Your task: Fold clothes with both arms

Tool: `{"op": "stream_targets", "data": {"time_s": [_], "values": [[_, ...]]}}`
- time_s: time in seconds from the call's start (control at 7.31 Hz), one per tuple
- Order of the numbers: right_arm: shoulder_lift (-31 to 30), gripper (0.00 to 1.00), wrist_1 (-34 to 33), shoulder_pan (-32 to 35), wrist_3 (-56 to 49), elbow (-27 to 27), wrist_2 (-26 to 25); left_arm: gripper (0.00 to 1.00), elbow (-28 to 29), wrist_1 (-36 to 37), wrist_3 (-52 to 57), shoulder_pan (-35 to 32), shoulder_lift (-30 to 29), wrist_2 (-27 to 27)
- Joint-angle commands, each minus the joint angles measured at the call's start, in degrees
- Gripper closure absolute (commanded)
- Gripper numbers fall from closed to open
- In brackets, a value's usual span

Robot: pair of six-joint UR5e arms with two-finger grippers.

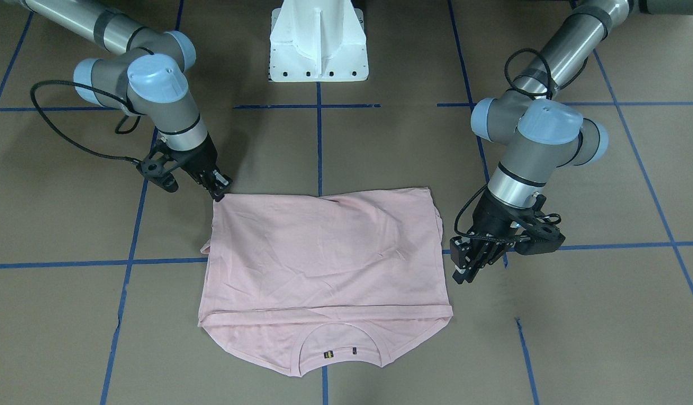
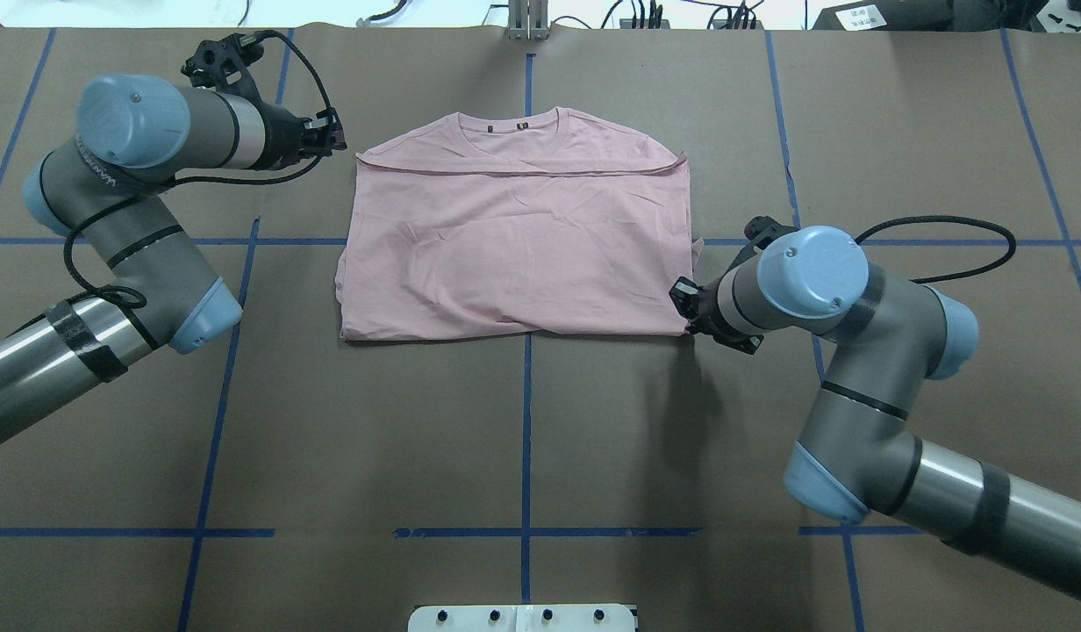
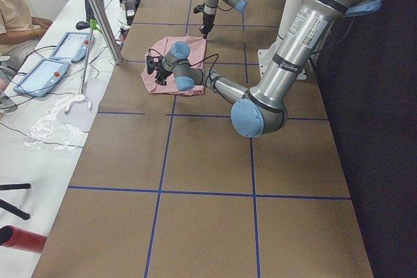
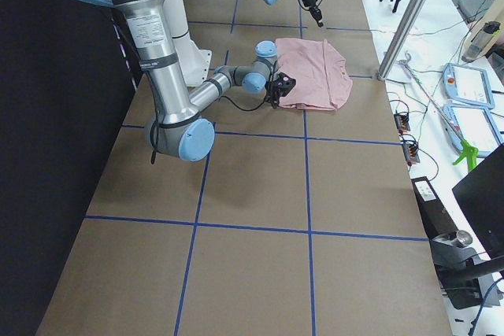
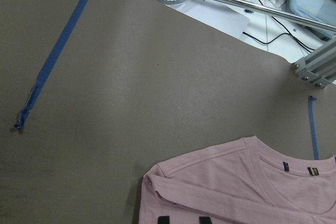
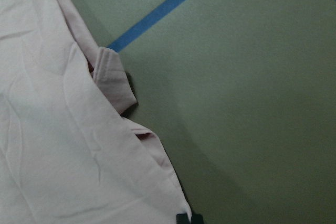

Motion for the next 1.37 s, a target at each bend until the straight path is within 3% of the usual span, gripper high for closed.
{"op": "stream_targets", "data": {"time_s": [0.0,0.27,0.41,0.68,0.82,1.09,1.23], "values": [[-9.05,1.0,-0.37,-5.82,3.62,11.42,-0.03,0.69,-0.31,0.0,-0.19,0.0,-0.38,-0.29],[-18.1,1.0,-0.55,-15.13,6.1,24.42,0.5,0.67,-4.06,0.09,-0.19,0.09,0.4,-1.51],[-19.01,1.0,-0.55,-20.83,10.12,26.92,0.5,0.61,-5.13,0.09,-0.72,0.18,0.67,-7.26],[-19.28,1.0,-0.46,-29.81,11.66,27.82,0.5,0.53,-6.46,0.18,-3.52,0.27,1.11,-9.69],[-19.29,0.04,-0.55,-30.38,12.26,27.91,0.15,0.53,-9.42,0.96,-6.75,0.35,2.85,-12.39],[-19.29,0.0,-0.46,-25.32,12.36,29.91,0.41,0.53,-19.68,3.84,-15.18,5.95,9.34,-11.9],[-19.11,0.0,-0.46,-20.15,12.18,31.5,0.67,0.53,-24.61,9.96,-18.44,10.68,11.2,-7.28]]}}
